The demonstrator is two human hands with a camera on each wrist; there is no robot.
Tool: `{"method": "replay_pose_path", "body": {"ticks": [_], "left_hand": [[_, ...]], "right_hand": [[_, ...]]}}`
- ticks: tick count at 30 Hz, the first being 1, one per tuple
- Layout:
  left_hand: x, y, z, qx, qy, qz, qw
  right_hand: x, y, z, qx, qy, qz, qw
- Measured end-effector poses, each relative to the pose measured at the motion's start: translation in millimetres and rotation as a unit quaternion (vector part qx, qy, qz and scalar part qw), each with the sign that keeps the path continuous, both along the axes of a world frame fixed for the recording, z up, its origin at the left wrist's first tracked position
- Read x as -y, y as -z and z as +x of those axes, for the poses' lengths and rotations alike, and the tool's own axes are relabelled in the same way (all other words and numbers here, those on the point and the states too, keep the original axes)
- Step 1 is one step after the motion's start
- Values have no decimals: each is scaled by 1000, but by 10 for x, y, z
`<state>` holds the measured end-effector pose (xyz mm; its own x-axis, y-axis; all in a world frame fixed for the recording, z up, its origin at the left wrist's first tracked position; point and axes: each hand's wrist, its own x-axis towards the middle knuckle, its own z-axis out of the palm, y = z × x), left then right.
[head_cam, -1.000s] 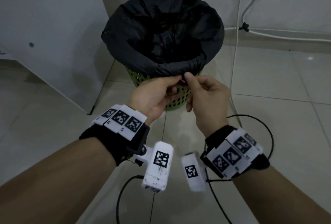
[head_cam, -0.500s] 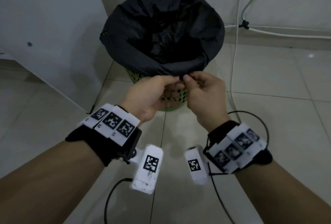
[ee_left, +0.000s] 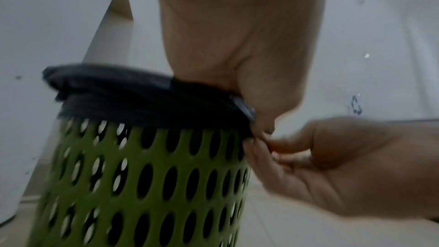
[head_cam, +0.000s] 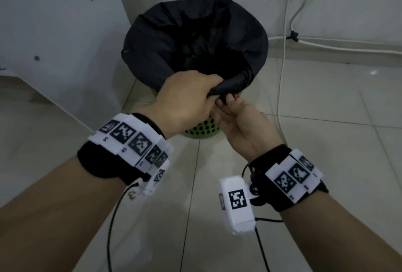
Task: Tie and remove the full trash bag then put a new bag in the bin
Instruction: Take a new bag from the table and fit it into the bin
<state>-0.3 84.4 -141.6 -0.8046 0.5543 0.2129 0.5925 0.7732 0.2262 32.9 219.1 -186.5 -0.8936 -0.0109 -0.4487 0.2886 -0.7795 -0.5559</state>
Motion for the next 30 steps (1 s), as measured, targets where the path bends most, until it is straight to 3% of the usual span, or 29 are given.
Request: {"method": "replay_pose_path", "body": {"ticks": [7, 15, 25, 30], "left_hand": [[-13, 96, 5, -47, 1, 11, 999], [-41, 89, 32, -34, -15, 2, 999], [-49, 79, -5, -33, -30, -19, 999], [-37, 84, 6, -39, -20, -17, 999]], "right_hand": [[93, -67, -45, 10, 73, 13, 997], [97, -148, -3, 1, 64, -79, 995], [18, -484, -5, 34, 17, -50, 998], [84, -472, -125, 55, 38, -56, 996]]}}
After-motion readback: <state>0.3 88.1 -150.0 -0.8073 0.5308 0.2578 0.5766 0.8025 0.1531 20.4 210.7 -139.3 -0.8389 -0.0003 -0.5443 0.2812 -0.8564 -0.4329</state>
